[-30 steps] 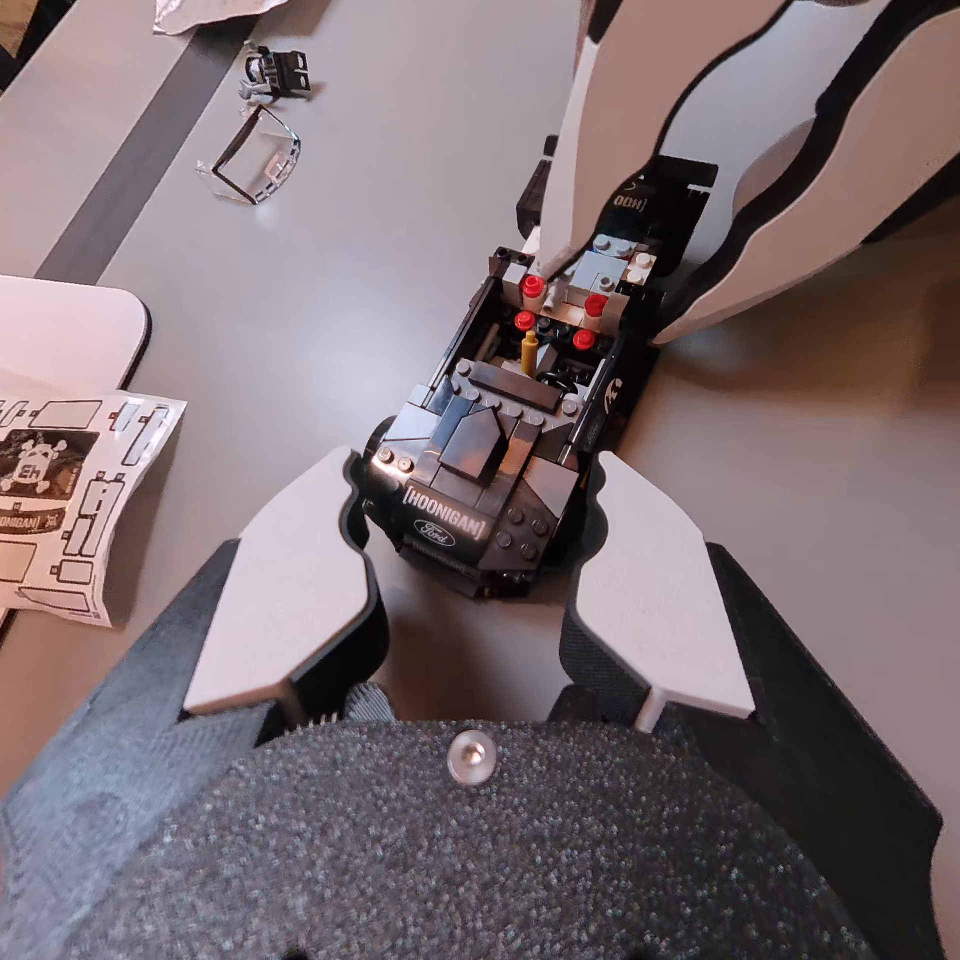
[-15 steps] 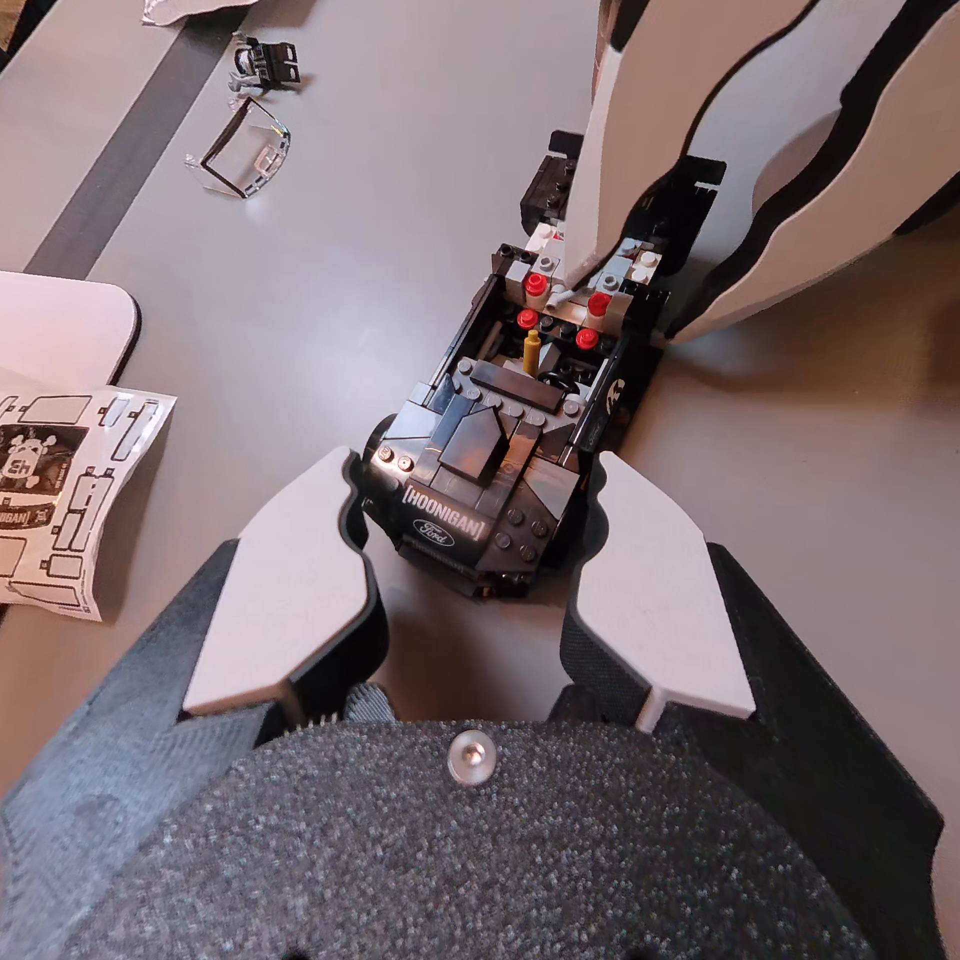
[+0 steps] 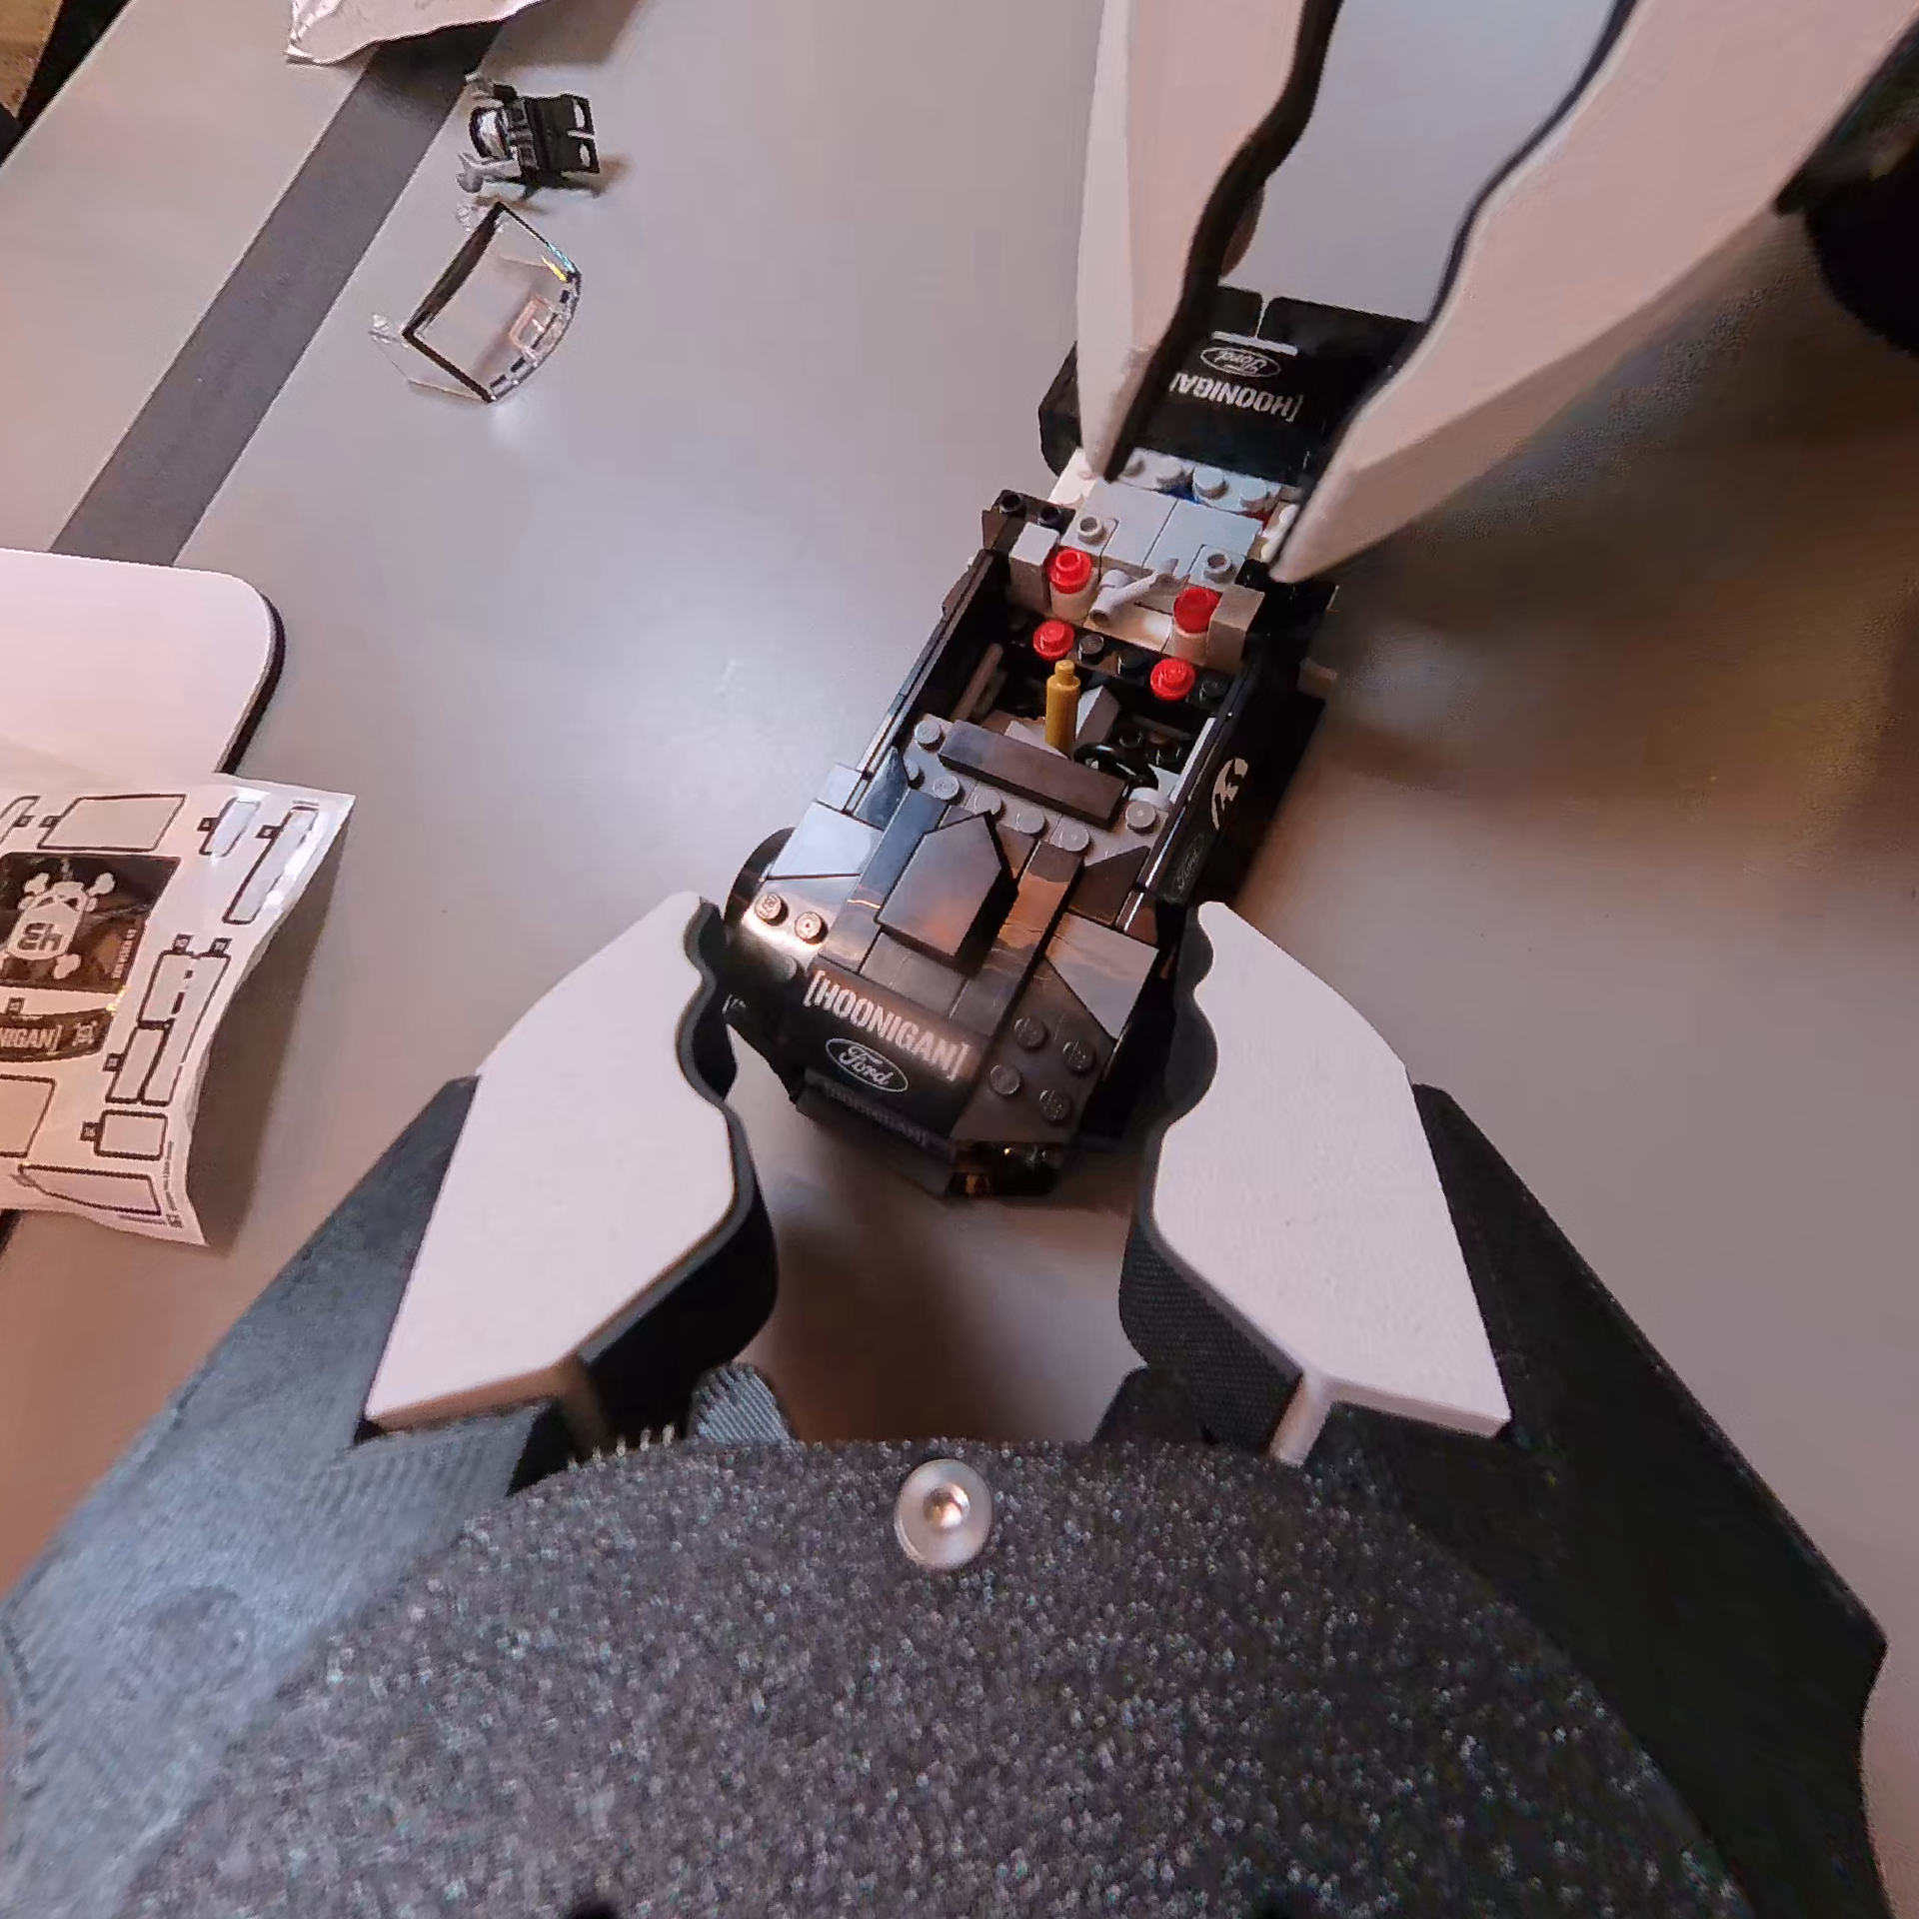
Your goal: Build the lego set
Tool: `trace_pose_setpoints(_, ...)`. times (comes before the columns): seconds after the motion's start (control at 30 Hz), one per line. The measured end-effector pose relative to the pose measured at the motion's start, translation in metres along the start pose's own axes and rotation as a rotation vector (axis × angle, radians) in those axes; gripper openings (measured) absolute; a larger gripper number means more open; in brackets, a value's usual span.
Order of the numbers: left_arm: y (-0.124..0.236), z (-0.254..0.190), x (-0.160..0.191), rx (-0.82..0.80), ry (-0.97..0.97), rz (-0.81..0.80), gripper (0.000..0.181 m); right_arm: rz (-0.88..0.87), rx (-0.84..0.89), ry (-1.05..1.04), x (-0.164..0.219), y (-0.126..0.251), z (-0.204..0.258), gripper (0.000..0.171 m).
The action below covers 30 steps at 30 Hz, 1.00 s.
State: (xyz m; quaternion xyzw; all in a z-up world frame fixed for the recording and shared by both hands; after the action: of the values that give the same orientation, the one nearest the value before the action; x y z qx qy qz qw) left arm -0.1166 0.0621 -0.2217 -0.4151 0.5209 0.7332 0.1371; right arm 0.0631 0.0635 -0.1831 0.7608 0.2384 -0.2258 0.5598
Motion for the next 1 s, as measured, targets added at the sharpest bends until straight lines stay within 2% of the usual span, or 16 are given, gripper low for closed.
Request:
trace_pose_setpoints(0.33, 0.001, -0.001, 0.001, -0.008, -0.001, -0.006, 0.082, 0.008, -0.031, -0.039, 0.006, -0.009, -0.005, 0.015)
trace_pose_setpoints(1.0, 0.001, -0.001, 0.001, -0.005, -0.004, -0.012, 0.082, 0.024, -0.057, -0.035, 0.004, -0.009, -0.009, 0.008)
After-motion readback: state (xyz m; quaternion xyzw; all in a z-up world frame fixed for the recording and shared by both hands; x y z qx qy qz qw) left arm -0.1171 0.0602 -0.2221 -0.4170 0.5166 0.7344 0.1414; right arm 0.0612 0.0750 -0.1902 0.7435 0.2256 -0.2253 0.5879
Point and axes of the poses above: each gripper's, where its closed fingertips meet, y back along the fingers, x out of its underside, z = x × y across the jaws, the point moved 10 cm from there along y, back along the fingers, and after that the axes turned 4 degrees about y, right-handed, at the moved point
